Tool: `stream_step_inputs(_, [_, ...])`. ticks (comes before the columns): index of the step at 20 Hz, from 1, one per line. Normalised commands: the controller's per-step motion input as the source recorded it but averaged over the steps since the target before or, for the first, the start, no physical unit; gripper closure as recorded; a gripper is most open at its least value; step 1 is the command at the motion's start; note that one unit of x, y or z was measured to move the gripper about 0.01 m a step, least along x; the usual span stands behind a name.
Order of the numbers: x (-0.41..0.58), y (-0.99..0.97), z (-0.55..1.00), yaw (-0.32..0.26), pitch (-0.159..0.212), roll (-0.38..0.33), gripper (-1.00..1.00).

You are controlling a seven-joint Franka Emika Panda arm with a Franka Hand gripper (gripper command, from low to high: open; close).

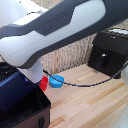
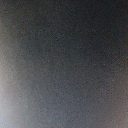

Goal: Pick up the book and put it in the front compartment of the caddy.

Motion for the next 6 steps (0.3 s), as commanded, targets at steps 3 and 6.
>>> stream_step_inputs(3, [0.124, -0.07, 0.19, 0.002, 0.13, 0.021, -1.0])
stream_step_inputs(6, [0.161, -0.22, 0.25, 0.0, 0.165, 0.074, -1.0])
